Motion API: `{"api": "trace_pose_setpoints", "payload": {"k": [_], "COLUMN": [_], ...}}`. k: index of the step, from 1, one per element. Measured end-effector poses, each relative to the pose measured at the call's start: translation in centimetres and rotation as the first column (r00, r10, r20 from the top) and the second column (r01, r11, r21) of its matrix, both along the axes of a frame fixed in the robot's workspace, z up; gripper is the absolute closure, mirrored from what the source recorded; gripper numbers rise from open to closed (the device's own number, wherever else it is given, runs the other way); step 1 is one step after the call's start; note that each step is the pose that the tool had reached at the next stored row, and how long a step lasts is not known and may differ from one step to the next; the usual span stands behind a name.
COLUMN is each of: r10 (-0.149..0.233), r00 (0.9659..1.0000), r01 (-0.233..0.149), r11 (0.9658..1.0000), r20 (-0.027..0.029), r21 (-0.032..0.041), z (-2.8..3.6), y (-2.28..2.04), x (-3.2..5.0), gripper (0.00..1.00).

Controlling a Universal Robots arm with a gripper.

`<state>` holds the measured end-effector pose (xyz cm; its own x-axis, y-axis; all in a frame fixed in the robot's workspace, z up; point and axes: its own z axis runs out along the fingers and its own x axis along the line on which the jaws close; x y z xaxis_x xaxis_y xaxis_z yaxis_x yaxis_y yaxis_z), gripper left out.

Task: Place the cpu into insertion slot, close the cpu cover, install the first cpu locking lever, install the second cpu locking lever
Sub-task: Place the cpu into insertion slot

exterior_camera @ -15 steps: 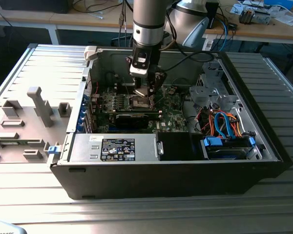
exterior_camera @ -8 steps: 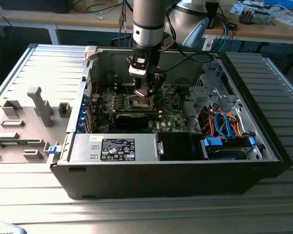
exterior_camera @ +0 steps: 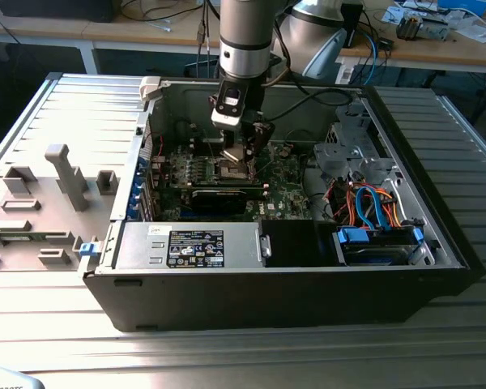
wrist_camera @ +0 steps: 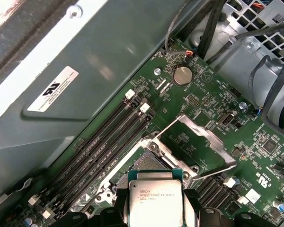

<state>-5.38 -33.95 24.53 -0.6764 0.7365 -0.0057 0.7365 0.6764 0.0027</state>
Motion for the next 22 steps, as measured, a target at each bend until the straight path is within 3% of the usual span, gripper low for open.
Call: {"api": "trace_pose_setpoints", "payload": {"k": [22], "r10": [-0.046], "r00": [0.9990], "r01": [0.046], "r11": [0.9990], "r20": [0.0001], "r21": [-0.0007], "z": [-0.07], "y": [0.00], "x": [-0.04], "gripper": [0.45]}}
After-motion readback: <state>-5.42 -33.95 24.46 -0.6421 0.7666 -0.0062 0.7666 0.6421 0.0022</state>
